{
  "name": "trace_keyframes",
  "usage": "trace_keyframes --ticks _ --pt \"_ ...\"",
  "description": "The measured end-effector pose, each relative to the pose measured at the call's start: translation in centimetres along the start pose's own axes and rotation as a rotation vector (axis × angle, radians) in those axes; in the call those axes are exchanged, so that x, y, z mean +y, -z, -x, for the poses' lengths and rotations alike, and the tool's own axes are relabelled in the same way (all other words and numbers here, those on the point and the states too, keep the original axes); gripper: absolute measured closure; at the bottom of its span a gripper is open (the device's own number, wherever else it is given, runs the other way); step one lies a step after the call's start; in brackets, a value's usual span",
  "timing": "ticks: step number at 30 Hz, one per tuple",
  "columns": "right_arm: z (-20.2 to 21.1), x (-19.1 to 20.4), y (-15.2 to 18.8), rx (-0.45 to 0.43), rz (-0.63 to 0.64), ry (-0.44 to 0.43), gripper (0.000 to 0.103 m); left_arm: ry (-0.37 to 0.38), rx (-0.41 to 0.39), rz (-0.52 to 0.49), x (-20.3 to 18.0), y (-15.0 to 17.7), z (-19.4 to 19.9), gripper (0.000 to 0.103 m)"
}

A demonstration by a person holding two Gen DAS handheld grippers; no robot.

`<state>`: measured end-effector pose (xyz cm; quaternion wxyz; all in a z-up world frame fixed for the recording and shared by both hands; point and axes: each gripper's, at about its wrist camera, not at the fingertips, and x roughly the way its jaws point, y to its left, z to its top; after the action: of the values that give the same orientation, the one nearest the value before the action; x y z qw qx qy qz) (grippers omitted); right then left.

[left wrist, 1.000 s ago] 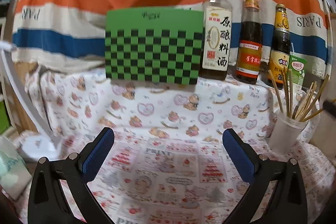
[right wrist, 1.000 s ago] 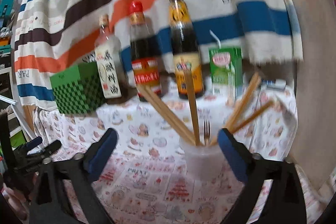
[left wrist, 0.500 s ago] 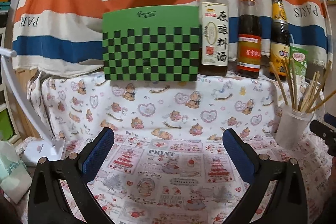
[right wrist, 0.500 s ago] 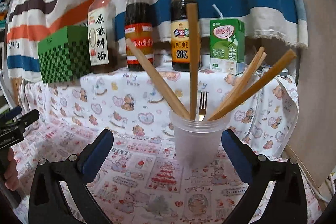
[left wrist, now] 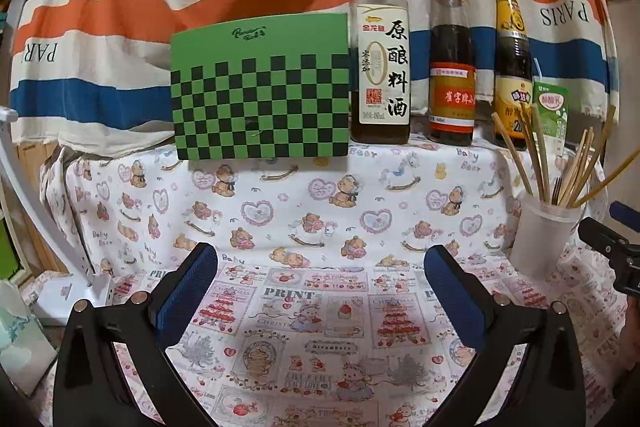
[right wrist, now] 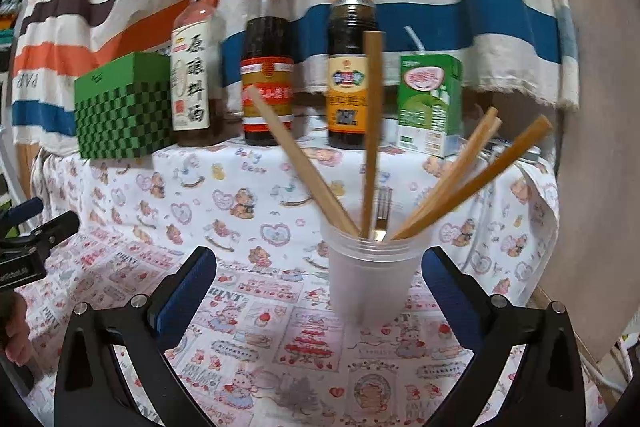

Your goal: Organize utensils

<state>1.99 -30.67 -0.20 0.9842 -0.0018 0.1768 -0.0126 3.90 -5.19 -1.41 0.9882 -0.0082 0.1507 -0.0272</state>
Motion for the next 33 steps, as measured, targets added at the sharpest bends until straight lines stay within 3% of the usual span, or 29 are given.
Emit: trace_keyframes --ticks 7,11,33 --pt "0.0 -0.1 -0.1 -0.002 0.0 0.012 0.0 0.025 0.006 -0.038 -0.9 0.0 -0.2 0.0" --pt "0.3 -0.1 -0.1 -0.004 0.006 0.072 0.0 0.008 -0.004 -0.039 -1.0 0.0 0.1 0.0" --pt "-0.1 -0.1 0.0 0.012 0.008 0.061 0.0 0.003 0.026 -0.044 -0.9 0.0 -0.6 0.0"
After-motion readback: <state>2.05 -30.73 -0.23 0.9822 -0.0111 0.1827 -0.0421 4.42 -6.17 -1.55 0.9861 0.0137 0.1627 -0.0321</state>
